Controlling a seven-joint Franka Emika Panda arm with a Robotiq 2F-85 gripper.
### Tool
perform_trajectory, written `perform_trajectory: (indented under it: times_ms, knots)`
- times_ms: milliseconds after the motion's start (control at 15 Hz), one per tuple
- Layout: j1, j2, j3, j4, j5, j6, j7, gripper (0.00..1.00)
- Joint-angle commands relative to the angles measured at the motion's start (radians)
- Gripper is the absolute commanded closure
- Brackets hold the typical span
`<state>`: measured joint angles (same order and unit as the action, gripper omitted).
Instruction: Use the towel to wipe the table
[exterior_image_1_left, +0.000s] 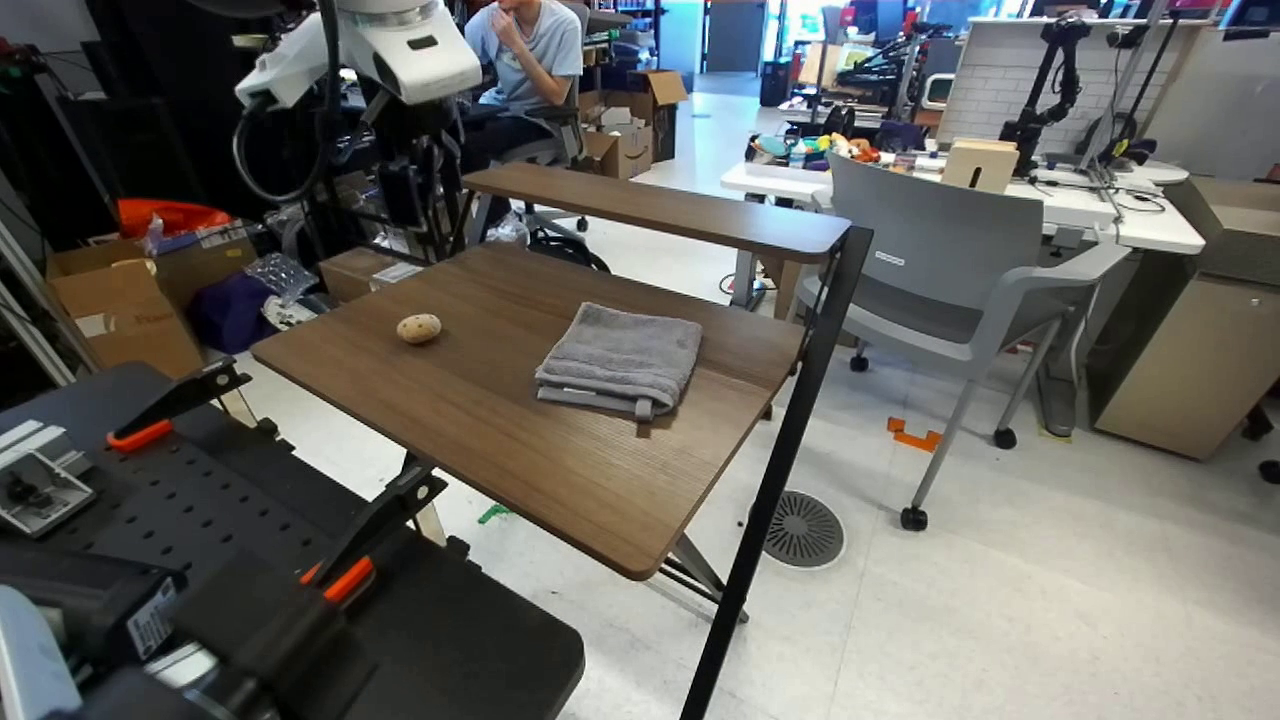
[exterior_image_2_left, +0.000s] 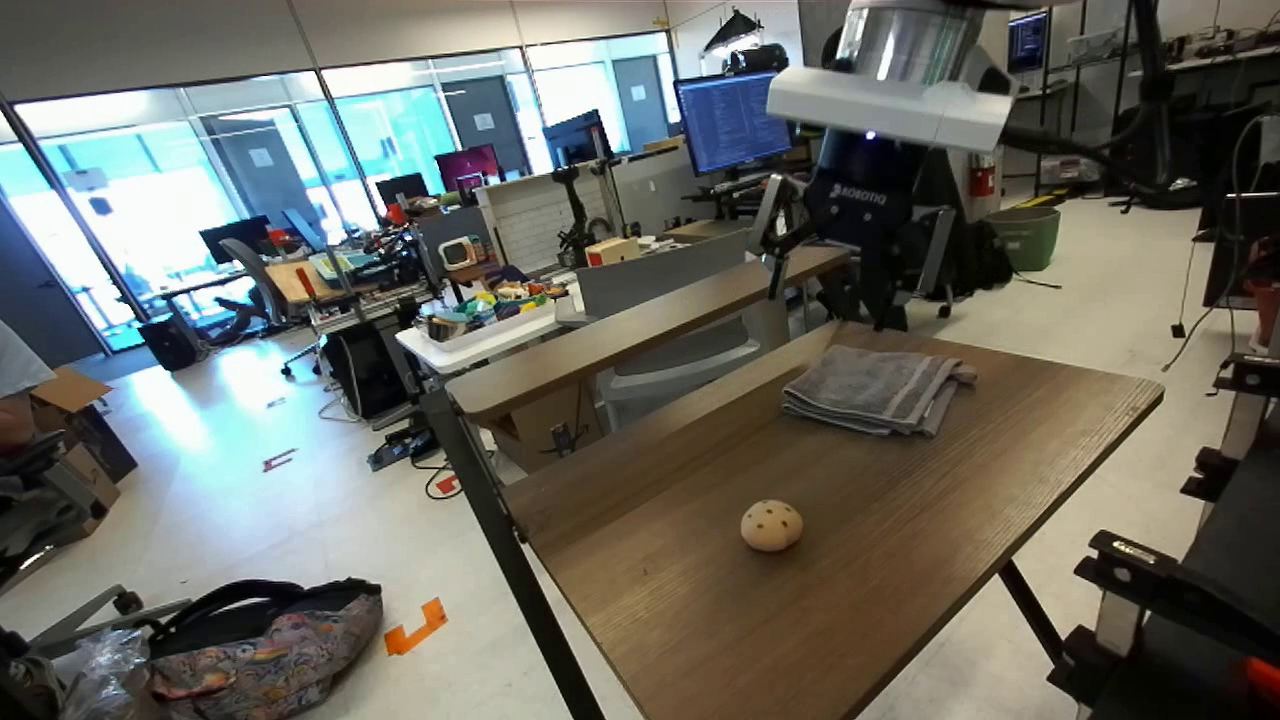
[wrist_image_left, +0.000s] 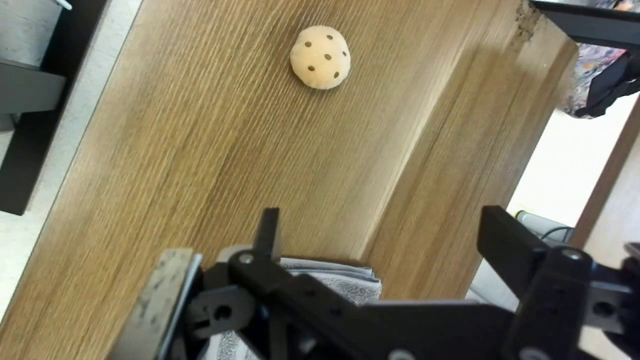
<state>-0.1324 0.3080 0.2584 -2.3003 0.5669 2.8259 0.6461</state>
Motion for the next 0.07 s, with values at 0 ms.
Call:
perform_trajectory:
  times_ms: [0]
  knots:
    - [0.057, -0.025, -0.066, 0.000, 0.058, -0.034, -0.049, 0.00]
